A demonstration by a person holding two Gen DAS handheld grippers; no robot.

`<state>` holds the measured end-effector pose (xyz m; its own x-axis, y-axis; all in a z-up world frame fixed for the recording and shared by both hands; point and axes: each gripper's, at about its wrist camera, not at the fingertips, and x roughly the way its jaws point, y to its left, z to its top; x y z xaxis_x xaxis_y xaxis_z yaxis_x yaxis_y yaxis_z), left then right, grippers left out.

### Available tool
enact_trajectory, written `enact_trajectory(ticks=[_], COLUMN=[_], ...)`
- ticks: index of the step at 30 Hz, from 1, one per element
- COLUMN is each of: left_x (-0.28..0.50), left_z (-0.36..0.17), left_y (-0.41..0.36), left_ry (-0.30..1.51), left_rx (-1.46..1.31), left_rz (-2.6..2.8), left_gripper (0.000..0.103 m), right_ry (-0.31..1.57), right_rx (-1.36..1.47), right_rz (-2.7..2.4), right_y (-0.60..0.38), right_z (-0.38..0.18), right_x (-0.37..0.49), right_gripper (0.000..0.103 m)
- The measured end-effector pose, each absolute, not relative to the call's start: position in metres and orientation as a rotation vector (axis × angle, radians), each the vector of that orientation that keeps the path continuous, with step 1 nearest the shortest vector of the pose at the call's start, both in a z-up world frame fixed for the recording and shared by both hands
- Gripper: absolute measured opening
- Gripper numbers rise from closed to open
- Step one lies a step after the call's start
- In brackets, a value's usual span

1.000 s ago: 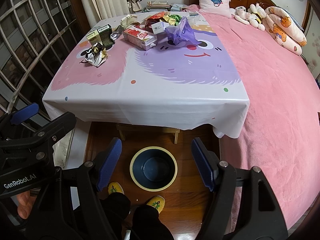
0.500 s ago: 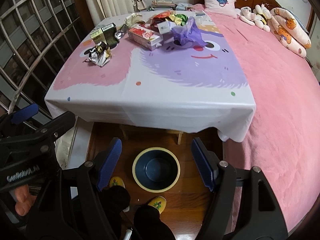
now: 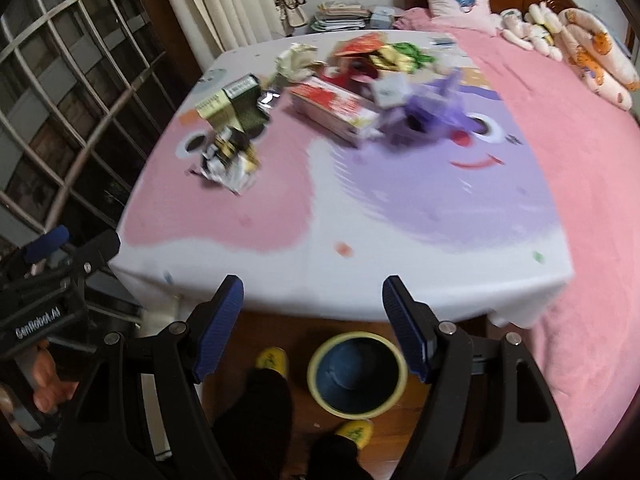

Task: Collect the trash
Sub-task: 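Grasp the crumpled foil wrapper with the right gripper while the left grasps the green cigarette box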

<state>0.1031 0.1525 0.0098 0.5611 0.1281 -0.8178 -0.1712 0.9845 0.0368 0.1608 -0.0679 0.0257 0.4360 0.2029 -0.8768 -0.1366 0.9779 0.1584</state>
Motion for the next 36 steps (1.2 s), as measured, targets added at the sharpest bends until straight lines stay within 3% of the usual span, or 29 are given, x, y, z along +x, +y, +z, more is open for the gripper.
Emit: enact_trajectory(ticks=[11,22,23,28,36], left_x=[0.211,0.301,0.307,0.334,0.365], left_z=[-0.003,-0.021,-0.021,-0.022,-0.029], left_y=[0.249,0.272,0.271,0.254,0.213], left_ry=[1.011,1.024,1.025,1.025,1.031], left_rx=[0.015,0.072,0.076,0.1,0.189], left_rz=[0.125,0.006,-0.007,-0.1,-0.235], left_gripper=[0.097,0.097,0.097,0.097,0.097], right_ry=[1.145,1.237,1.232,1.212,1.16], right_rx=[0.22,0.287,0.292,0.321,0.419], right_rz=[0.225,0.169,0.166,0.177,0.062], right_y=[0.018,0.044,0.045,0.045,0.006], right_z=[-0.018,-0.098,-0.1,-0.101,-0.082], right_x=[0.294,0.354,0.354,0.349,0.329], right_gripper=[0.07,0.07,0.069,0.044,0.039])
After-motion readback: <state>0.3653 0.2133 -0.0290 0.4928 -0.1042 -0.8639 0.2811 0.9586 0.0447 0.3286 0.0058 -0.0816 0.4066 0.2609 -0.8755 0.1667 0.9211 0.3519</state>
